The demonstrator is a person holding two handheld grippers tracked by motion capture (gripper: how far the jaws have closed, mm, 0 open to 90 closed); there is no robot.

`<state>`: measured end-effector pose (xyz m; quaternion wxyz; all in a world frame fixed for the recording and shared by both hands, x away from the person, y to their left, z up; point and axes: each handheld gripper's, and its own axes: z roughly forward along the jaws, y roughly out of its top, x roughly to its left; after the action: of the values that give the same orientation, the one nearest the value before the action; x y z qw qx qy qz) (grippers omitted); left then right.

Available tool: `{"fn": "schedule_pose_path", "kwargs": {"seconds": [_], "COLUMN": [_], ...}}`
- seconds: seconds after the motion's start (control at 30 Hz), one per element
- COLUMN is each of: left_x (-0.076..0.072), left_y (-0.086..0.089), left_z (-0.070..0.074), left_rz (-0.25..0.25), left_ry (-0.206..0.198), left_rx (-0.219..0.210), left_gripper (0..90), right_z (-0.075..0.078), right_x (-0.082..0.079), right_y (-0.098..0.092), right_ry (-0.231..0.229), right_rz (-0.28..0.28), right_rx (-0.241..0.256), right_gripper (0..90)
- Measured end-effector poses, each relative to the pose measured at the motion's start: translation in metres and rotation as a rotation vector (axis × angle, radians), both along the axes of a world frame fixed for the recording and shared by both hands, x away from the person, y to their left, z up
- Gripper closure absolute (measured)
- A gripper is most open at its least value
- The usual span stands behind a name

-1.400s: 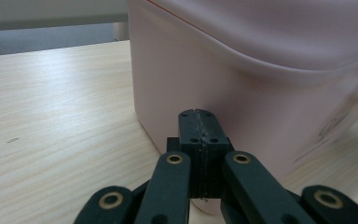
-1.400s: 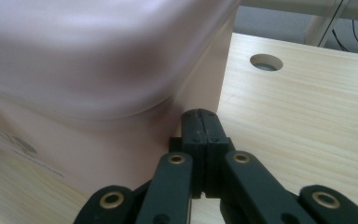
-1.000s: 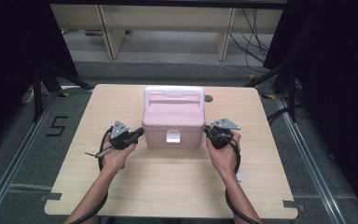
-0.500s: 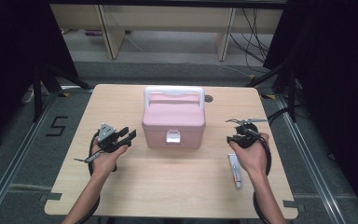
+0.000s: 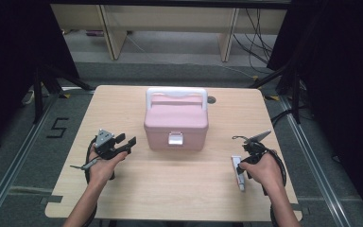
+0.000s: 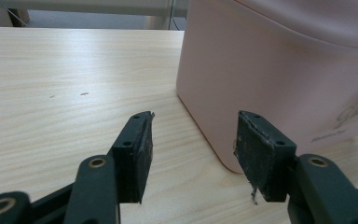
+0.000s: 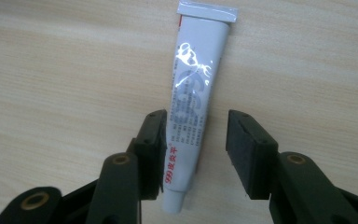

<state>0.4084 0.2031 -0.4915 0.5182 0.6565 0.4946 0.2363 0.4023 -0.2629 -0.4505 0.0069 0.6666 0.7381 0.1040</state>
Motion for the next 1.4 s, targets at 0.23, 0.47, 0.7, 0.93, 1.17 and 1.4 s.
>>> {"fn": "schedule_pose_path", "kwargs": {"seconds": [0.23,0.47,0.7,0.93,1.17,1.4], "left_x": [0.0,0.001,0.001,0.002,0.003,0.003], "left_y": [-0.002,-0.001,-0.003,-0.004,-0.004,-0.003], "left_z": [-0.001,-0.002,-0.002,-0.005,-0.006,-0.008], "left_rz": [-0.006,-0.006,-0.012,-0.011,-0.012,-0.012], "left_ry": [0.01,0.013,0.015,0.019,0.023,0.024], "left_rx": [0.007,0.008,0.011,0.013,0.012,0.009], "left_gripper": [45.9,45.9,45.9,46.0,46.0,45.9], "right_z": [-0.013,-0.017,-0.017,-0.017,-0.02,-0.018], "right_x": [0.007,0.009,0.008,-0.004,-0.003,0.0], "right_y": [0.016,0.017,0.022,0.045,0.078,0.11], "right_ry": [0.085,0.147,0.162,0.147,0.115,0.156], "right_rz": [-0.072,-0.024,-0.053,0.0,0.08,0.016], "right_rx": [-0.028,-0.055,-0.066,0.006,0.037,0.06], "right_gripper": [58.8,66.0,68.7,69.4,69.4,69.4]}}
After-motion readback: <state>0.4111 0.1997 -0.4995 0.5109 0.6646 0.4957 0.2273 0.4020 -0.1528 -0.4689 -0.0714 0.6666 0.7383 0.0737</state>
